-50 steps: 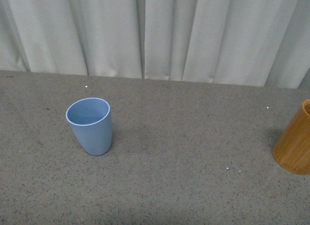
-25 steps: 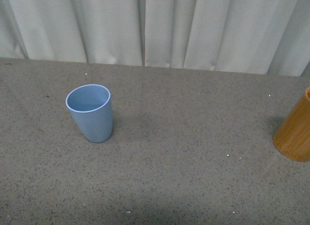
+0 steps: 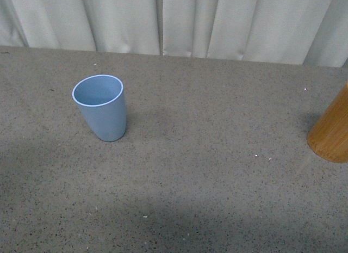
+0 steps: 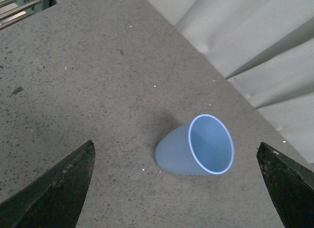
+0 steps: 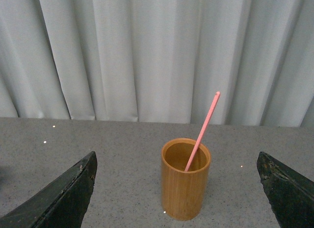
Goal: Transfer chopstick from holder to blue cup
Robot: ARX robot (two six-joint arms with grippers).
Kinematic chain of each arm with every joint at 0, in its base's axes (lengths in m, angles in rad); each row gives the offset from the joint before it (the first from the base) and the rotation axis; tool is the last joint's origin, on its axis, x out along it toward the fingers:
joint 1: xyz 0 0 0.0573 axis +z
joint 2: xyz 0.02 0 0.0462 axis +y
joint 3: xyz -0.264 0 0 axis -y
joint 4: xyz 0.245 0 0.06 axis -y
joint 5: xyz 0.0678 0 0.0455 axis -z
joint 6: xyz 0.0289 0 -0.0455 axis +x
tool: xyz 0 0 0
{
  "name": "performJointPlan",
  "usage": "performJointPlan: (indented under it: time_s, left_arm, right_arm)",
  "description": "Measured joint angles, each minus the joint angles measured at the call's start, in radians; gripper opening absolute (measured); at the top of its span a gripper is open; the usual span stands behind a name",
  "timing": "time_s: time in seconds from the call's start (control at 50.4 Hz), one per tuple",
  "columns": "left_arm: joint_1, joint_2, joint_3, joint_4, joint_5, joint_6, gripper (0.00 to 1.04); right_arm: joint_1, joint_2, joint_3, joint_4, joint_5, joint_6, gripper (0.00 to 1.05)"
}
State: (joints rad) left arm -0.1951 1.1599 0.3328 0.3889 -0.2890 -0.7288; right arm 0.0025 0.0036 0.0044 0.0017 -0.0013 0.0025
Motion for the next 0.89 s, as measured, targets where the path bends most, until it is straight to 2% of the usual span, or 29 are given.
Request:
performJointPlan:
  time_s: [0.278,0.893]
  left_arm:
    - [0.008,0.172,0.074,-0.012,0.002,0.008,0.98]
    - [-0.047,0.394,0.217,-0.026,-0.006,-0.017,0.98]
  right_arm:
    - [0.0,0.0,0.0,0.0,0.0,0.0,0.95]
    - [0.0,0.0,0.0,0.0,0.0,0.0,0.95]
